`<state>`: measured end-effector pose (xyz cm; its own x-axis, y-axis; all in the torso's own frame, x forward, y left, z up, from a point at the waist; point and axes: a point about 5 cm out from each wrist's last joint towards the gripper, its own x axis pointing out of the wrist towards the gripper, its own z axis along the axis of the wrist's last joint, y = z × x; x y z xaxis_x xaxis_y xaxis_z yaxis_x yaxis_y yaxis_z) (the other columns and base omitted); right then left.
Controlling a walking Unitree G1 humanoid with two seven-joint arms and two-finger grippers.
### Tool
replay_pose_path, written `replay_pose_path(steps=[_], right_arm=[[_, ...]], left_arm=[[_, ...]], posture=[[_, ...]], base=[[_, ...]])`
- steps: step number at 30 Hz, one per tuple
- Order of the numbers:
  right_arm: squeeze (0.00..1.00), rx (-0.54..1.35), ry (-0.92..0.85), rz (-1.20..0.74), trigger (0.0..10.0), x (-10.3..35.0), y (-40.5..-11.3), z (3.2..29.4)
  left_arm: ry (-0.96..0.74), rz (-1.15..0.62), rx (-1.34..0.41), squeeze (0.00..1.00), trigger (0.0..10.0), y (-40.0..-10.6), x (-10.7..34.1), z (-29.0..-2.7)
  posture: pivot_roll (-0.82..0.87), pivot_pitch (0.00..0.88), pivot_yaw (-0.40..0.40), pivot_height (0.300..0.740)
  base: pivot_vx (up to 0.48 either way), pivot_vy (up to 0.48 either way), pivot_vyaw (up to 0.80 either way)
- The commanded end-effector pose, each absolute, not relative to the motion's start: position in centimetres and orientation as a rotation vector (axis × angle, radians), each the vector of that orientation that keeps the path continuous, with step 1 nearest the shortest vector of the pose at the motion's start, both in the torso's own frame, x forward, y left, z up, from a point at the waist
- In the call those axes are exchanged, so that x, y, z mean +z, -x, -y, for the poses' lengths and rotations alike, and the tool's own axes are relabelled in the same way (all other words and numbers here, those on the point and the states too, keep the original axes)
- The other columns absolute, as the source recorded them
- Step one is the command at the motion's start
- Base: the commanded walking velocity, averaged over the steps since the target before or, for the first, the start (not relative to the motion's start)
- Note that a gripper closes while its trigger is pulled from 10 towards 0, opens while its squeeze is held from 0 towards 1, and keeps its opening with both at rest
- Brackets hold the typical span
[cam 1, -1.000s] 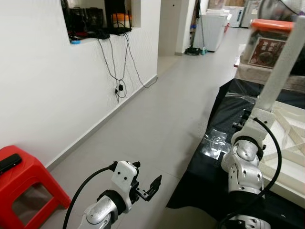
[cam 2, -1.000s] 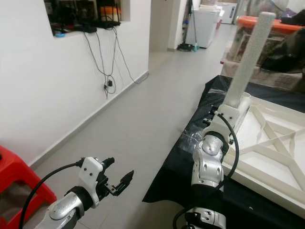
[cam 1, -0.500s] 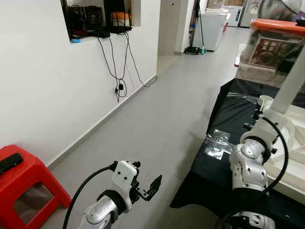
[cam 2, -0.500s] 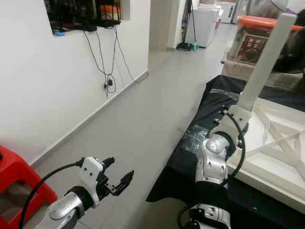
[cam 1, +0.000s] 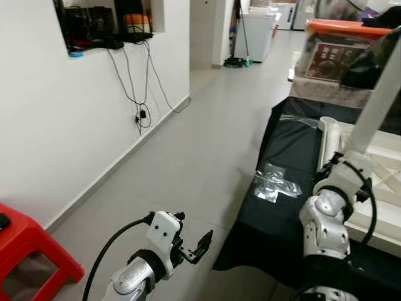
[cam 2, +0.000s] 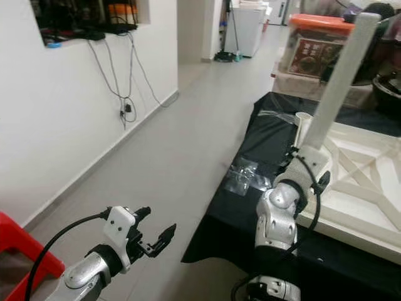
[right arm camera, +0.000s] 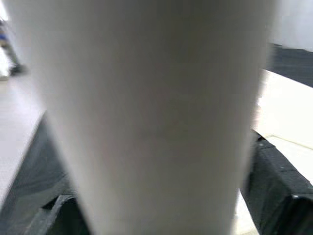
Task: Building children table
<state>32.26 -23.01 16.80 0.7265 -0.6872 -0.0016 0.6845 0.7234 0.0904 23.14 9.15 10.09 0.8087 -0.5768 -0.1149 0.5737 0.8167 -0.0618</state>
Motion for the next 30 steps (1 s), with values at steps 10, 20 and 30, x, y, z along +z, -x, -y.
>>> replay_pose_path(steps=[10,20,30], right_arm=[[0.00,-0.525,-0.005,0.089,10.0,15.8,-29.7,20.6],[0.00,-0.402,0.007,0.052,10.0,14.1,-26.8,20.0],[0.00,-0.273,0.058,-0.005,10.0,12.9,-24.3,19.1]], left_arm=[[0.019,-0.149,-0.620,0.00,10.0,-23.1,9.7,-9.2],[0.018,-0.151,-0.622,0.00,10.0,-23.2,9.6,-9.2],[0.007,-0.148,-0.612,0.00,10.0,-23.3,9.5,-9.3]], posture=[[0.08,0.000,-0.013,0.740],[0.07,0.000,-0.007,0.740],[0.06,0.000,-0.008,0.740]], base=[[0.000,0.000,0.00],[0.000,0.000,0.00],[0.000,0.000,-0.23]])
